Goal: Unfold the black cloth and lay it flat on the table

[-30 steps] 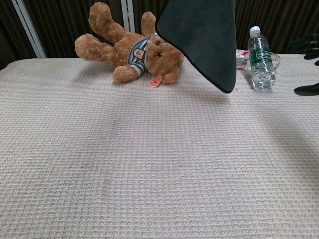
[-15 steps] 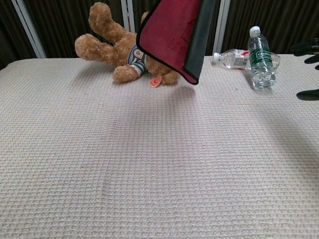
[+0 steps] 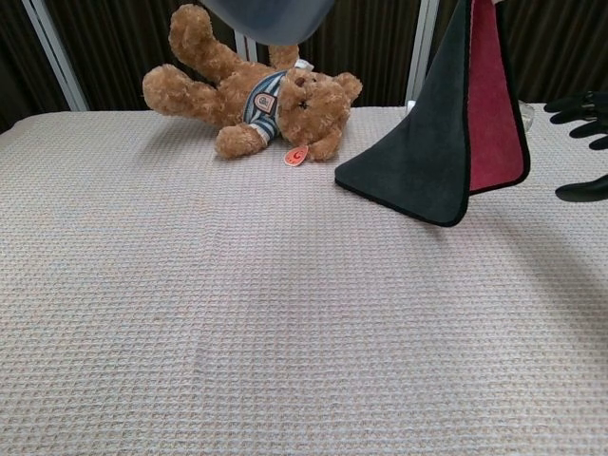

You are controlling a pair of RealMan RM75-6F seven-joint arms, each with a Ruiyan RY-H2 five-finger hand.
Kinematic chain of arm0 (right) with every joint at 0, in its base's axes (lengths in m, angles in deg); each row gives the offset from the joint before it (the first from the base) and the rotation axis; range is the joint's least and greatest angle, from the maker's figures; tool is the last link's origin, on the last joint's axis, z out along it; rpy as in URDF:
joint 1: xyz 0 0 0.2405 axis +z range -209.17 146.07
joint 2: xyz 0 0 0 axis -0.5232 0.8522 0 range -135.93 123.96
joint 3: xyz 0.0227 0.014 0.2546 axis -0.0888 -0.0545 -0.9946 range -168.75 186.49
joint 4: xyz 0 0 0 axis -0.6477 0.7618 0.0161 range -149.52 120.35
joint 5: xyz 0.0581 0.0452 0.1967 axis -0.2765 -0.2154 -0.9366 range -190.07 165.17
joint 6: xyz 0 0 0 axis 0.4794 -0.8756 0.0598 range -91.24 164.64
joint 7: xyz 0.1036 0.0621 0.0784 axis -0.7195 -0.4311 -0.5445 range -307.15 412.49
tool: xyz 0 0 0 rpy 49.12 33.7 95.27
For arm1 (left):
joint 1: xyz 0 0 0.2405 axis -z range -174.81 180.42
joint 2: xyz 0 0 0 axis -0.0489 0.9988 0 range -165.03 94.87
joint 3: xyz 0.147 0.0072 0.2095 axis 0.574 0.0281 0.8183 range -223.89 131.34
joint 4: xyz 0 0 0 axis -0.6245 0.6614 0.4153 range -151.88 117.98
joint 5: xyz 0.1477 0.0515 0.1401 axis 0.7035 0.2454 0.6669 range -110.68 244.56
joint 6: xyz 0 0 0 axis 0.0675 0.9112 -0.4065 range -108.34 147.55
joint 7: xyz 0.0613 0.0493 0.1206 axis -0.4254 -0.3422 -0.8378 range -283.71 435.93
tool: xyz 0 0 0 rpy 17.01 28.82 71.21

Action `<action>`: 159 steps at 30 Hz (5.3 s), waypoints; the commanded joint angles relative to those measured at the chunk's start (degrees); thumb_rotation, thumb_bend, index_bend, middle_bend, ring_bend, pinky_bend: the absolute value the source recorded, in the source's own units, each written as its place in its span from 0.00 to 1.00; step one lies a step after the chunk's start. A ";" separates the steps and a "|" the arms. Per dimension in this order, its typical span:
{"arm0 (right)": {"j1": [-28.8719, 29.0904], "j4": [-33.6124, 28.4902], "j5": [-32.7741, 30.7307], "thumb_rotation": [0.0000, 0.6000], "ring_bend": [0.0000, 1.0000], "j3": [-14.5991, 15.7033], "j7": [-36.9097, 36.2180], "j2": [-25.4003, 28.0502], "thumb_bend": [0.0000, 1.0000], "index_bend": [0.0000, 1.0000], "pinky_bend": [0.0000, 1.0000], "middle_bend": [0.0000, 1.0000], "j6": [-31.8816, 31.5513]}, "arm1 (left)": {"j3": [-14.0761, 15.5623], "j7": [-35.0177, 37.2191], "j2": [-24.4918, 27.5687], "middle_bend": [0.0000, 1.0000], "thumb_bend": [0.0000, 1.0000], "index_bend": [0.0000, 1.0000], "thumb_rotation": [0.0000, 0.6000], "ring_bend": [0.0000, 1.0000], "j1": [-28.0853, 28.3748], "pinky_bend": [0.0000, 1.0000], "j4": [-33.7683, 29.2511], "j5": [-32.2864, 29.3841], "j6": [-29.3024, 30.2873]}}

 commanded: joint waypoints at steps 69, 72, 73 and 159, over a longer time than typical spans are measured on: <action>12.15 7.37 -20.50 1.00 0.00 -5.79 16.11 -21.26 0.39 0.44 0.00 0.04 -8.15 | 5.16 22.49 9.34 0.19 0.50 0.60 1.00 0.00 -9.57 0.00 -9.13 13.41 0.13; 11.58 6.97 -19.91 1.00 0.00 -5.32 15.79 -20.67 0.39 0.44 0.00 0.04 -8.14 | 5.16 22.53 9.48 0.19 0.50 0.60 1.00 0.00 -9.66 0.00 -9.20 13.37 0.27; 11.42 6.90 -19.76 1.00 0.00 -5.20 15.73 -20.53 0.39 0.47 0.00 0.05 -8.19 | 5.18 22.51 9.52 0.19 0.50 0.60 1.00 0.00 -9.69 0.00 -9.26 13.34 0.34; 10.32 5.71 -11.07 1.00 0.03 -3.50 17.65 -8.48 0.59 0.66 0.00 0.16 -12.01 | 21.43 52.08 15.36 0.21 0.50 0.61 1.00 0.00 -43.31 0.00 -29.71 28.91 9.31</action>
